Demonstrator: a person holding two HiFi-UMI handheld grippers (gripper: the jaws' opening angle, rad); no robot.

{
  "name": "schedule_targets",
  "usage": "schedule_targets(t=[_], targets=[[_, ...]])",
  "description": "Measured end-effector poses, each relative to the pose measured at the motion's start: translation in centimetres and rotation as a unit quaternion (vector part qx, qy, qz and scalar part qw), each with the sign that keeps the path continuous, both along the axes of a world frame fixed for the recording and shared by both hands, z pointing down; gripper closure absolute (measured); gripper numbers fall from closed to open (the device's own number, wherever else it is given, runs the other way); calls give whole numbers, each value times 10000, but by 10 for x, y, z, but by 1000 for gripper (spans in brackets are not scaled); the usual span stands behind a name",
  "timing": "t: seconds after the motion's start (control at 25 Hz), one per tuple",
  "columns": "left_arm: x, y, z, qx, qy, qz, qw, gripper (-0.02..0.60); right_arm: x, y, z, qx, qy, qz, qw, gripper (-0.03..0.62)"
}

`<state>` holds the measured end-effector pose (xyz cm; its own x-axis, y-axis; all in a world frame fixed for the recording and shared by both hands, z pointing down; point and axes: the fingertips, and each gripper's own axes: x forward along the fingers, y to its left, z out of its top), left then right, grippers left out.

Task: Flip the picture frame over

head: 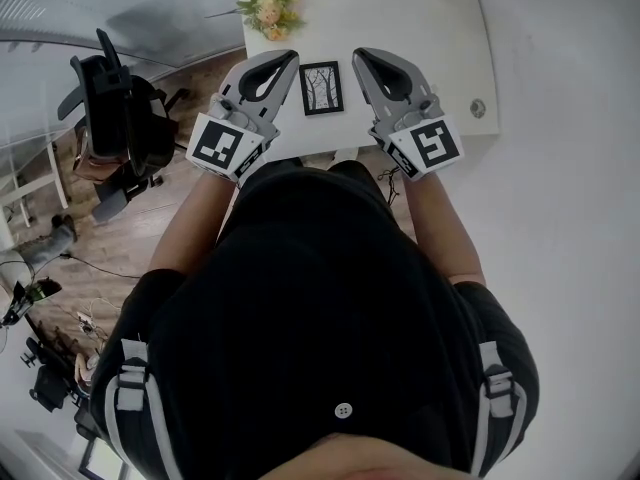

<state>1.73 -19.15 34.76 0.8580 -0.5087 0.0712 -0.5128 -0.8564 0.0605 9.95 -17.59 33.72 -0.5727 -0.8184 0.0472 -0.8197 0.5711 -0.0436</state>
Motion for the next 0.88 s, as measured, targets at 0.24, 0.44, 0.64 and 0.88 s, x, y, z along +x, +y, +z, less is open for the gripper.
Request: schedule_targets(t=[0.24,0.44,0.64,0.88], targets=[[0,-2,-5,103,34,24,9999,577,3,0,1,-68,22,-2,10000,584],[0,-2,-4,135,46,35,9999,577,4,0,4,-86,35,-15,10000,585],[-2,-4,-4,117,49,33,9999,577,3,0,5,-112,39,-9,9999,585],[-4,-4,-3,109,39,19,9999,577,2,0,7,-141,46,5,9999,585]])
